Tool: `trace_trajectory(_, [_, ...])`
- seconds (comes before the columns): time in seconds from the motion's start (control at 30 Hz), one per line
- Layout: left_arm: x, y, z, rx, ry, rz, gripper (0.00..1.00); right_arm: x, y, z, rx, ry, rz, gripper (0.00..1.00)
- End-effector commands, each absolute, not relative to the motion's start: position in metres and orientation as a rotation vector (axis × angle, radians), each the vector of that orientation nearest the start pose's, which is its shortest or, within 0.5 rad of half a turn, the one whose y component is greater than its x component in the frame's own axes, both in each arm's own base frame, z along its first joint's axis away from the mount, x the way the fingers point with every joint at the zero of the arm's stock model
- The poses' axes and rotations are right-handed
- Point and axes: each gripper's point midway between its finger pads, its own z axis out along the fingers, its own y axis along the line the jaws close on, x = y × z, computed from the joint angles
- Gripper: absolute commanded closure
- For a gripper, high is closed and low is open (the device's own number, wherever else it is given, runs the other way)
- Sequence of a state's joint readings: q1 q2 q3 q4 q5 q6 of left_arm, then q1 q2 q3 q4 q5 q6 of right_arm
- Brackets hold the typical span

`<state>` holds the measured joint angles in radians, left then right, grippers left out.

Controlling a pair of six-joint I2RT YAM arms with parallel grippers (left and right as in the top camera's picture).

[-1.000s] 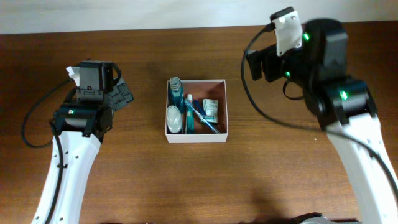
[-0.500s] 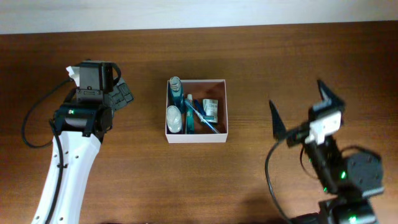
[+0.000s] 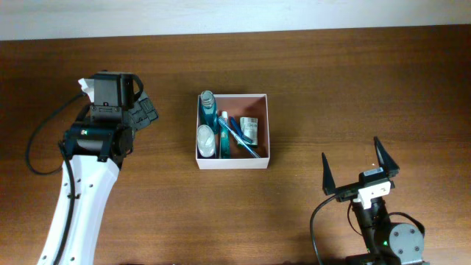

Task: Pack container

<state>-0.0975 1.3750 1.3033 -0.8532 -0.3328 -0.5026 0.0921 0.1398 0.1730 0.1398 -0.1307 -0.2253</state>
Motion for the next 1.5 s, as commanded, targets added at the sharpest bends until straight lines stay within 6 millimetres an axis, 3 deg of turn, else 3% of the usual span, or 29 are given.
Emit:
trace_trajectory(0.0, [0.365,0.023,0.227,-0.636,2.345,0.149,0.0,0.237,0.039,0.249,-0.308,1.347,-0.043,0.01])
trace_trajectory(0.27, [0.365,0.023,0.227,-0.636,2.345,0.149,0.01,0.24,0.024,0.223,-0.215,1.388,-0.026,0.01])
trace_trajectory(0.53, [0.365,0.023,0.227,-0.636,2.345,0.149,0.01,0.243,0.022,0.182,-0.259,1.551,-0.061,0.01])
trace_trajectory(0.77, [0.365,0.023,0.227,-0.636,2.345,0.149,0.01,0.244,0.021,0.158,-0.266,1.632,-0.058,0.01])
trace_trajectory(1.47, [0.365,0.023,0.227,-0.636,2.345,0.149,0.01,0.244,0.022,0.158,-0.266,1.631,-0.057,0.02])
